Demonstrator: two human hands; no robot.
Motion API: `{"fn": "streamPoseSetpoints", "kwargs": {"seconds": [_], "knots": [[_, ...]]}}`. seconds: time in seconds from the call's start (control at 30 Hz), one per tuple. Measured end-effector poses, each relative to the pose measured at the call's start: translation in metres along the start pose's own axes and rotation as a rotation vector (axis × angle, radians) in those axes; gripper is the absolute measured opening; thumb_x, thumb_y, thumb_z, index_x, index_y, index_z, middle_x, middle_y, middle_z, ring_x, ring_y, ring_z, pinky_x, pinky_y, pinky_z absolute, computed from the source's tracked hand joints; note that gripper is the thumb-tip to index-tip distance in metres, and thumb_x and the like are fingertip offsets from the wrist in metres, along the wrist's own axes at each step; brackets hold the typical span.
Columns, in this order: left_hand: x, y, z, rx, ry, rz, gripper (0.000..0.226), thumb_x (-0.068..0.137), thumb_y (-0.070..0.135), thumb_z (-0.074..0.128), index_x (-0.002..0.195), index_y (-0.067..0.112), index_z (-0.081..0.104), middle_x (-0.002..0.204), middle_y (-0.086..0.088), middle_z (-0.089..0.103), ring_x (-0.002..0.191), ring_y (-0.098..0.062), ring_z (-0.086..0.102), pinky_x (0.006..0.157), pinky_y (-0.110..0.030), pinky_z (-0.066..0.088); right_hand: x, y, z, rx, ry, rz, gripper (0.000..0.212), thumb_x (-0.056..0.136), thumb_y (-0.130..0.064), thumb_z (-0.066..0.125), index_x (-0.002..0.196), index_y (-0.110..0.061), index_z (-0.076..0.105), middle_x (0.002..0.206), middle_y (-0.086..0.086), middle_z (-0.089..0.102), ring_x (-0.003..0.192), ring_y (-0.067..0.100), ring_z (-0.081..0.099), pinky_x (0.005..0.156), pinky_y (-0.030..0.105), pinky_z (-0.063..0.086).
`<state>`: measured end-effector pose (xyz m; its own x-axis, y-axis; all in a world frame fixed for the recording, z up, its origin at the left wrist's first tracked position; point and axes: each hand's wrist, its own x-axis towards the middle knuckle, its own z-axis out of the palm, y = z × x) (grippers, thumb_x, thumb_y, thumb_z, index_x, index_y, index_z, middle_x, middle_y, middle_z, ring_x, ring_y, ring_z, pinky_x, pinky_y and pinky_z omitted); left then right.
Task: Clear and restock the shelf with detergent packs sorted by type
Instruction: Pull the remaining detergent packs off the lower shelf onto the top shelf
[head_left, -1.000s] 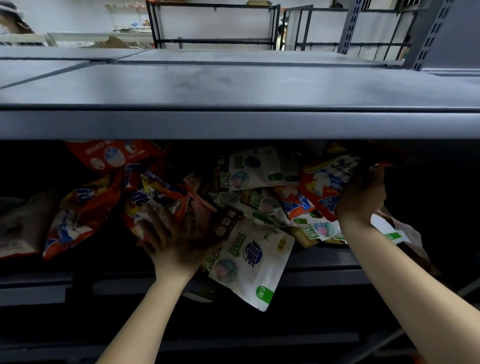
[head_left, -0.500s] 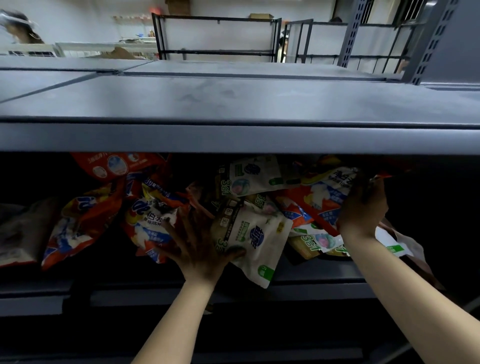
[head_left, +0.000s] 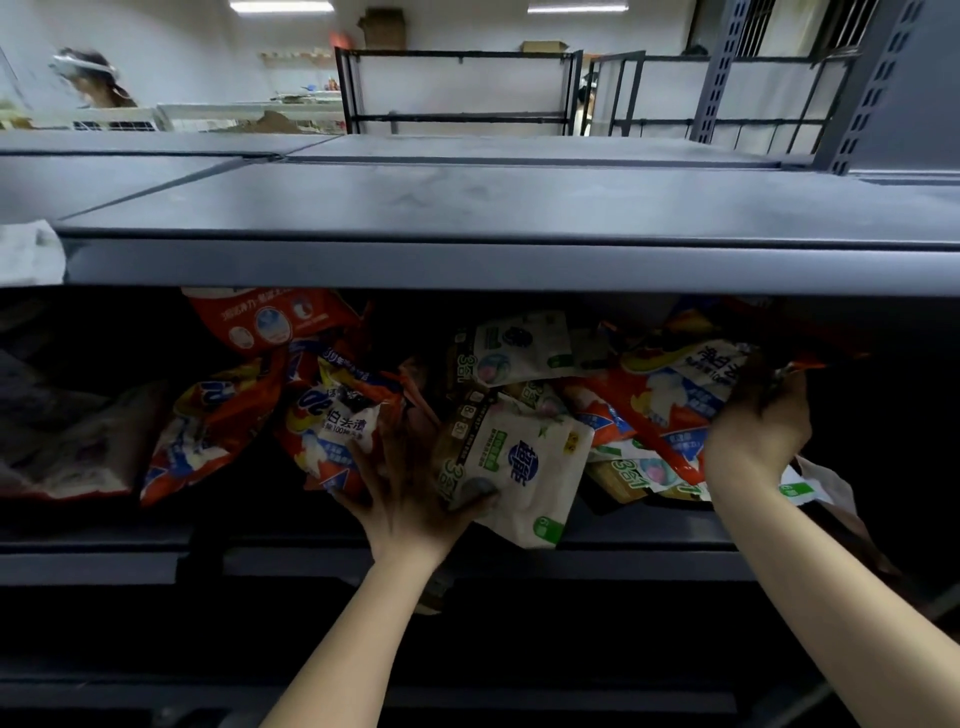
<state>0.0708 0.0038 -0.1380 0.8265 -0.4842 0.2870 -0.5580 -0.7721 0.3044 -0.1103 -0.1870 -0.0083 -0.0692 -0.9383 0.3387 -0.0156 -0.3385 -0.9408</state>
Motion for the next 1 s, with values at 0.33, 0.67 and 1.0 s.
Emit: {"fn": "streamPoseSetpoints", "kwargs": {"seconds": [0.33,0.67,1.0], "knots": [[0.036,-0.018,-0.008,-0.252,0.130,-0.378,0.096,0.087,0.066,0.041,0.149,0.000,0.010,0.153,-0.027,0.015,0.136,-0.053,0.019,0.105,-0.058,0.028,-0.007,0.006,-0.021,-0.043,-0.004,-0.067,0.026,0.101,-0.022,0.042,0.111,-0.003,0.056,0.092,0.004,0.055,0.081,0.017,0.050,0.065,0.018,0.031],[0.053,-0.052,-0.017,-0.292,0.107,-0.383,0.059,0.095,0.026,0.050,0.146,0.007,0.026,0.154,-0.019,0.018,0.142,-0.038,0.014,0.116,-0.048,0.011,-0.015,0.008,-0.017,-0.120,-0.089,-0.201,0.019,0.100,-0.024,0.044,0.102,-0.009,0.056,0.070,-0.001,0.052,0.063,0.013,0.048,0.063,0.032,0.041],[0.005,-0.063,-0.080,-0.628,0.470,-0.364,0.037,0.095,0.005,0.043,0.131,0.003,0.053,0.127,-0.019,0.056,0.116,-0.036,0.053,0.098,-0.041,0.043,-0.054,-0.003,-0.018,-0.329,0.018,-0.444,0.051,0.096,-0.045,0.037,0.078,0.001,0.048,0.066,0.018,0.053,0.059,0.031,0.047,0.059,0.037,0.033]]}}
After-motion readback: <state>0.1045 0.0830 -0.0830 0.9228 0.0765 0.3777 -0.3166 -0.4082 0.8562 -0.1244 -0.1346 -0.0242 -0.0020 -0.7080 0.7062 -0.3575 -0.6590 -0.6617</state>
